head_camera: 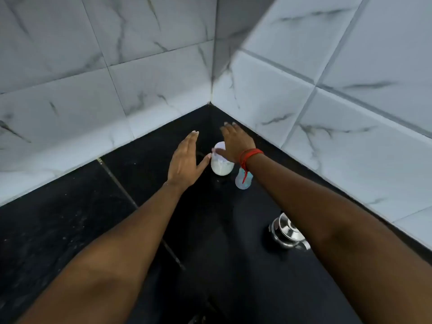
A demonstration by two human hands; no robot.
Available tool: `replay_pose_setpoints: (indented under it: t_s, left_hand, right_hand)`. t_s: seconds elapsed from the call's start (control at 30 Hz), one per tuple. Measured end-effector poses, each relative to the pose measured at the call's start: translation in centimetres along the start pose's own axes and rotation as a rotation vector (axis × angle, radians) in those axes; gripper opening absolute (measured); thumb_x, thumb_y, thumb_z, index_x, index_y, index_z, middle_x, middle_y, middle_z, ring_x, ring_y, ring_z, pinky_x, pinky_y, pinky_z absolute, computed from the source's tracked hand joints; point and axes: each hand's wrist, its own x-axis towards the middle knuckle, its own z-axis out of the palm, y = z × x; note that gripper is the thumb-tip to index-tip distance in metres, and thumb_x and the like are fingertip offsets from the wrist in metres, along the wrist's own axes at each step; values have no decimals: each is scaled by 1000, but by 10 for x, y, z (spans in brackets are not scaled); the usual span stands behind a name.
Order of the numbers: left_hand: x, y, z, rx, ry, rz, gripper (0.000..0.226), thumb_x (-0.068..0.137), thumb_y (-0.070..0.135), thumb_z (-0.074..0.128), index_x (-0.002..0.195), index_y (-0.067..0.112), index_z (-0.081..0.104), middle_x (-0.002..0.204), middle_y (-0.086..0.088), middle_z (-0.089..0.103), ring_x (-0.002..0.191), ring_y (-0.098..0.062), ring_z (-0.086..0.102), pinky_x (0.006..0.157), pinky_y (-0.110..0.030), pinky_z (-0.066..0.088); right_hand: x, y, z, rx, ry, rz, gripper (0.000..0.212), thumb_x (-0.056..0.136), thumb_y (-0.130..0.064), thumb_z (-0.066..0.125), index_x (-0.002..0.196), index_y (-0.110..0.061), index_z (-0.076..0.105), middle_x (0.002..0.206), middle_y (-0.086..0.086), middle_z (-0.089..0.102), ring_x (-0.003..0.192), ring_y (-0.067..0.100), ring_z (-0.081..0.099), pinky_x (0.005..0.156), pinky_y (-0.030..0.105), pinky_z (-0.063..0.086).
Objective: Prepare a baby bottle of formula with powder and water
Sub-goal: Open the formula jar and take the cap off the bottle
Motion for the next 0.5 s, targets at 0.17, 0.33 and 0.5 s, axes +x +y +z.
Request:
replay_pose_setpoints:
  t_s: [0.17, 0.33, 0.5]
  left_hand:
    - [8, -10, 5, -22, -2, -35, 80, 100, 54, 54, 162, 13, 23, 168, -6, 28, 153, -21, 29, 122, -42, 34]
    - [1, -4, 9, -213, -77, -88, 104, 86, 57, 73, 163, 22, 13, 170, 0, 20, 154, -19, 25, 118, -39, 35]
    - [-17, -7, 25, -460, -124, -190, 137, 60, 55, 94, 163, 34, 6, 168, 10, 23, 151, -11, 31, 122, -43, 36]
  right_hand:
    - [5, 2, 15, -45, -288, 63, 88, 81, -59, 68, 150, -18, 34, 146, 10, 48, 130, 34, 50, 100, 47, 48]
    - [7, 0, 13, 33, -291, 59, 91, 80, -50, 74, 154, -21, 30, 147, 13, 43, 125, 36, 55, 95, 44, 51]
    - [-1, 1, -10, 233, -267, 36, 85, 76, -47, 79, 149, -26, 40, 141, 10, 46, 123, 32, 54, 98, 40, 48]
